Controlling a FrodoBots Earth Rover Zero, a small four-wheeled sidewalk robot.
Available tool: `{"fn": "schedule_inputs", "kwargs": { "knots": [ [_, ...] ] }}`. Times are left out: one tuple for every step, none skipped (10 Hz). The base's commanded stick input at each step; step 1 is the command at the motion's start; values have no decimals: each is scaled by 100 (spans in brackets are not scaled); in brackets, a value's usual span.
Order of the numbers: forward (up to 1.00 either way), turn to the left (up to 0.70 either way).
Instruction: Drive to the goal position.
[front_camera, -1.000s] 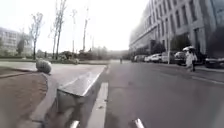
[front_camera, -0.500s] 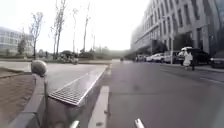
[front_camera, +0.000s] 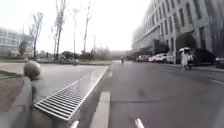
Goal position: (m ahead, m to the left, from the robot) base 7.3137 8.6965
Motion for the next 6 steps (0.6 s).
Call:
{"fn": "schedule_inputs", "kwargs": {
  "knots": [
    [67,1],
    [67,0],
    [67,0],
    [67,0],
    [67,1],
    [67,5]
  ]
}}
